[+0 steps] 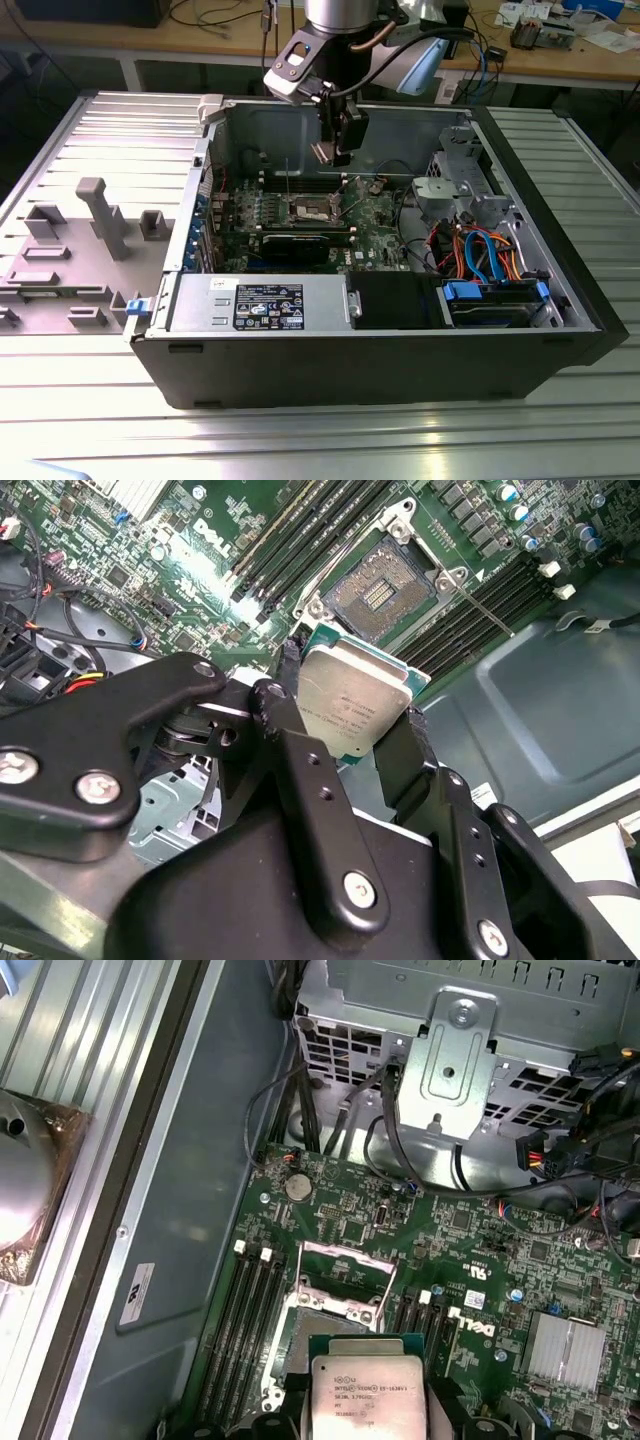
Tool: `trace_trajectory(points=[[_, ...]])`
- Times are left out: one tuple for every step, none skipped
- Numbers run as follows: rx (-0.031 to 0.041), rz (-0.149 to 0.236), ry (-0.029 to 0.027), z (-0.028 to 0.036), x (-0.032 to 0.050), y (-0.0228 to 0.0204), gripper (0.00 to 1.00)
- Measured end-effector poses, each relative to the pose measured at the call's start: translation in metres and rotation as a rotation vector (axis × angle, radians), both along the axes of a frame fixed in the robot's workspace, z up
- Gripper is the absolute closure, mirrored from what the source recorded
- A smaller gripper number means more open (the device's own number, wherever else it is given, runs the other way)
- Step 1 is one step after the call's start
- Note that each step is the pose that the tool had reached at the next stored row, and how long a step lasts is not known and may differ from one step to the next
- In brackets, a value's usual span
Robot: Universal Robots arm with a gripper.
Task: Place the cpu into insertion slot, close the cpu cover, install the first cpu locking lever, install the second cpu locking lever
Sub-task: 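Place the cpu into insertion slot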
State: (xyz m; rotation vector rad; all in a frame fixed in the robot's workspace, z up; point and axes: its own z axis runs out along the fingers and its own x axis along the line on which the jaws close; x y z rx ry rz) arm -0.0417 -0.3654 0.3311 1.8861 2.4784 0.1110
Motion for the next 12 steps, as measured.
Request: trace_trajectory(points=[[0.0,0.0,0.0,0.0,0.0,0.0,0.45],[0.0,0.0,0.0,0.0,0.0,0.0,0.45],[0.0,0.0,0.0,0.0,0.0,0.0,0.45],[0.0,0.0,0.0001,0.0,-0.0001,0.0,0.45],[0.0,-0.001,0.0001,-0.0001,0.0,0.0,0.45],[0.0001,-0.003,0.0001,-0.0002,-0.0001,0.0,0.45],[0.0002,-0.007,0.0,-0.0004,0.0,0.0,0.45],[0.0002,-0.014,-0.0001,-0.0007,0.0,0.0,0.45],[0.0001,-0.032,0.0,-0.0012,-0.0001,0.0,0.45],[0.0002,-0.043,0.0,-0.0015,0.0,0.0,0.45],[0.0001,-0.053,0.0,-0.0018,0.0,0.0,0.45],[0.0,-0.076,0.0,-0.0025,0.0,0.0,0.45]])
